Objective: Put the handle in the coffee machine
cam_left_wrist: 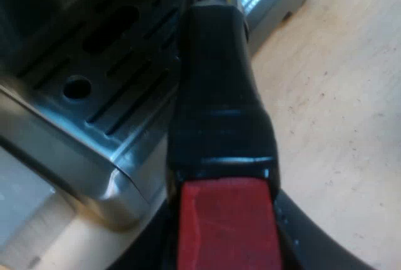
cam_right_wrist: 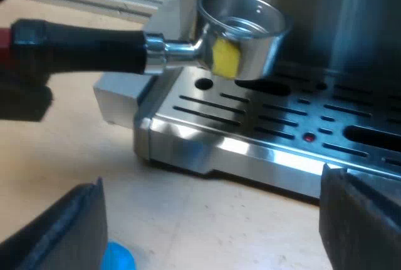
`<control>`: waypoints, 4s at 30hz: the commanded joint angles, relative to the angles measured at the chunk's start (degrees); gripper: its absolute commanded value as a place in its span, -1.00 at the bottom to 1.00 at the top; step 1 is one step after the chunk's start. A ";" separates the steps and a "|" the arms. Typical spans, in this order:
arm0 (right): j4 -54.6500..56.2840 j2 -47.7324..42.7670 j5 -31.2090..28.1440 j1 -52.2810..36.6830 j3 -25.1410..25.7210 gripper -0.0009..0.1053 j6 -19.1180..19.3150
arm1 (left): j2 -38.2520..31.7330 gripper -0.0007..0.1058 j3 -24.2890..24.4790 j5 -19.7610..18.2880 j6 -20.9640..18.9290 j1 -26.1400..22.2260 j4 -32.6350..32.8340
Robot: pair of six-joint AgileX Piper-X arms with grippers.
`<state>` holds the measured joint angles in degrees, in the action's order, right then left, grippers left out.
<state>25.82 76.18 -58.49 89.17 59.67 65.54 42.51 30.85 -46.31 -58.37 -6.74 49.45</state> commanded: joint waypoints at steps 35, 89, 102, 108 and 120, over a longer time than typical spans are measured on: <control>-34.21 18.98 -7.39 -9.23 -0.03 -0.02 13.93 | 20.34 -0.98 1.56 -12.37 3.82 -6.31 -18.62; -32.74 18.96 -5.46 -15.91 -0.03 -0.02 14.46 | 24.56 -0.98 10.16 -20.12 0.35 -2.96 -23.65; -32.84 18.96 0.03 -20.37 -0.40 -0.02 14.46 | 23.04 -0.98 10.32 -24.07 1.58 -2.96 -23.65; -39.35 19.85 0.92 -21.20 -3.14 -0.02 14.42 | 23.04 -0.98 10.32 -23.93 1.93 -2.96 -24.05; -69.14 30.64 8.46 -24.47 -3.18 -0.47 31.74 | 23.04 -0.98 10.32 -22.04 1.93 -2.96 -24.06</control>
<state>-41.17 106.75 -50.21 65.25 56.46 96.25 67.50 39.50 -60.72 -56.60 -9.93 29.29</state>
